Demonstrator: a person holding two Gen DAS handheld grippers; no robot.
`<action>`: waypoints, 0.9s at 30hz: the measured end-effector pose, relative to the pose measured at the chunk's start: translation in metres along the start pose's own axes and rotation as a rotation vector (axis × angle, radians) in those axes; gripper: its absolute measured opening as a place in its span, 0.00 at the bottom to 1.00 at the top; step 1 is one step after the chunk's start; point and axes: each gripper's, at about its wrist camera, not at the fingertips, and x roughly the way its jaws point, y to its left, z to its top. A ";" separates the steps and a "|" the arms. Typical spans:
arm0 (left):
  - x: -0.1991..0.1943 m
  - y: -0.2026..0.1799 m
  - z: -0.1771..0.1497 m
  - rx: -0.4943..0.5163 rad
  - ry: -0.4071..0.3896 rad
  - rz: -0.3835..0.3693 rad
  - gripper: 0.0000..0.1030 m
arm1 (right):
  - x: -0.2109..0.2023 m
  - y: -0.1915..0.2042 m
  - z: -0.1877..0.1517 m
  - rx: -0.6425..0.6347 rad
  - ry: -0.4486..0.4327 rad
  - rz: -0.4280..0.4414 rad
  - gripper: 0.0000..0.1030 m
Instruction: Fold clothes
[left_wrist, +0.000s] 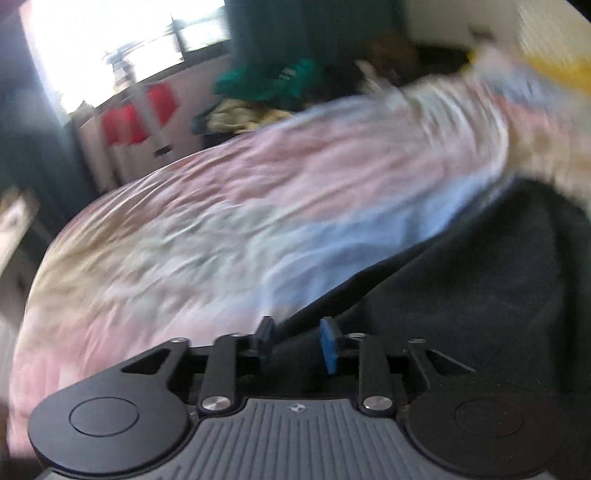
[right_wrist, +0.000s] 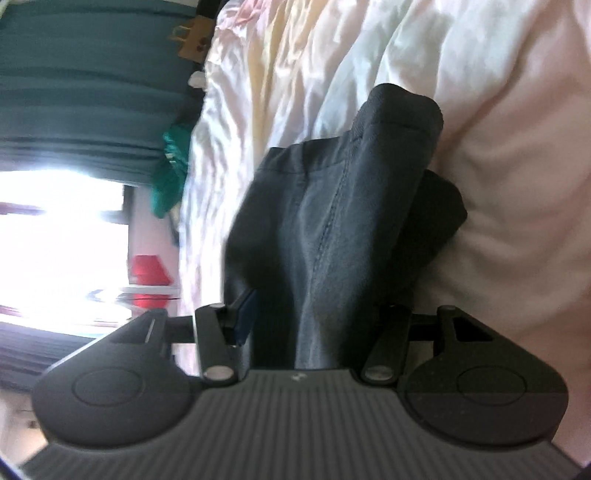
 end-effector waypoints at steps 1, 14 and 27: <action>-0.019 0.012 -0.012 -0.044 -0.010 0.004 0.45 | 0.000 -0.001 0.002 0.007 0.017 0.013 0.53; -0.121 0.098 -0.133 -0.549 -0.063 0.075 0.53 | 0.031 -0.002 0.014 -0.064 0.033 -0.051 0.14; -0.081 0.085 -0.145 -0.449 0.004 0.171 0.59 | 0.001 0.096 -0.048 -0.636 -0.240 -0.072 0.10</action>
